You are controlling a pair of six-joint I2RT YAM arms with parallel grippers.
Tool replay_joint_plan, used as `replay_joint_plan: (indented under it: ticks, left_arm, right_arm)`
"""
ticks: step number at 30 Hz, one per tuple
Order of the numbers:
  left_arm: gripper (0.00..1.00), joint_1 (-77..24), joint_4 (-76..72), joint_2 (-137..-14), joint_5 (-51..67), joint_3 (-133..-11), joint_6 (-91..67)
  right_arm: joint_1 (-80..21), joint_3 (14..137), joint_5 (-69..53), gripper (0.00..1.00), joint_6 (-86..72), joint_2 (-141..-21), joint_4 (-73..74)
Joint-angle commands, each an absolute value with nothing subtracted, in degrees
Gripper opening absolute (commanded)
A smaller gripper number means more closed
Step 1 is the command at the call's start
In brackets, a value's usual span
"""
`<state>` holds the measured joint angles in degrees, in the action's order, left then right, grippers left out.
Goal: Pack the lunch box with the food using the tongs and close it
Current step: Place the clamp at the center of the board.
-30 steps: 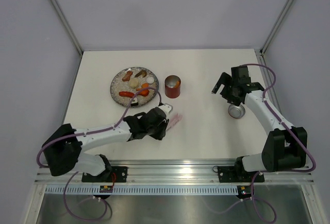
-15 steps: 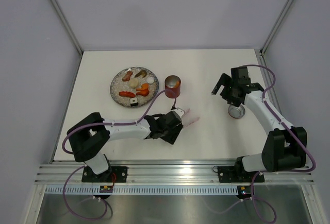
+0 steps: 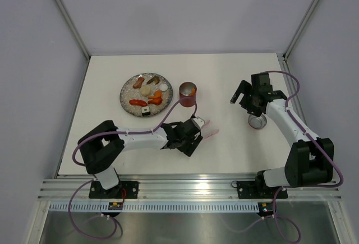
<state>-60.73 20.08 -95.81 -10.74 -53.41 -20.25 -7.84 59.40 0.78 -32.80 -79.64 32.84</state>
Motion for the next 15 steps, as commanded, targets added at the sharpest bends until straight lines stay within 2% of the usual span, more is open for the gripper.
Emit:
replay_joint_plan:
  ticks: [1,9,15]
  left_arm:
    - [0.73,-60.8,18.1,-97.7,-9.6,-57.9,-16.0]
    - [0.57,-58.7,16.2,-102.8,-4.7,-60.9,-14.8]
    - [0.54,-57.4,16.0,-103.0,-3.4,-60.5,-14.2]
  right_arm:
    - [-8.1,59.8,0.4,1.00,-32.4,-78.9,32.3]
    - [-8.0,60.6,1.0,1.00,-31.8,-78.5,33.6]
    - [-8.0,60.7,0.9,1.00,-31.6,-78.7,33.5]
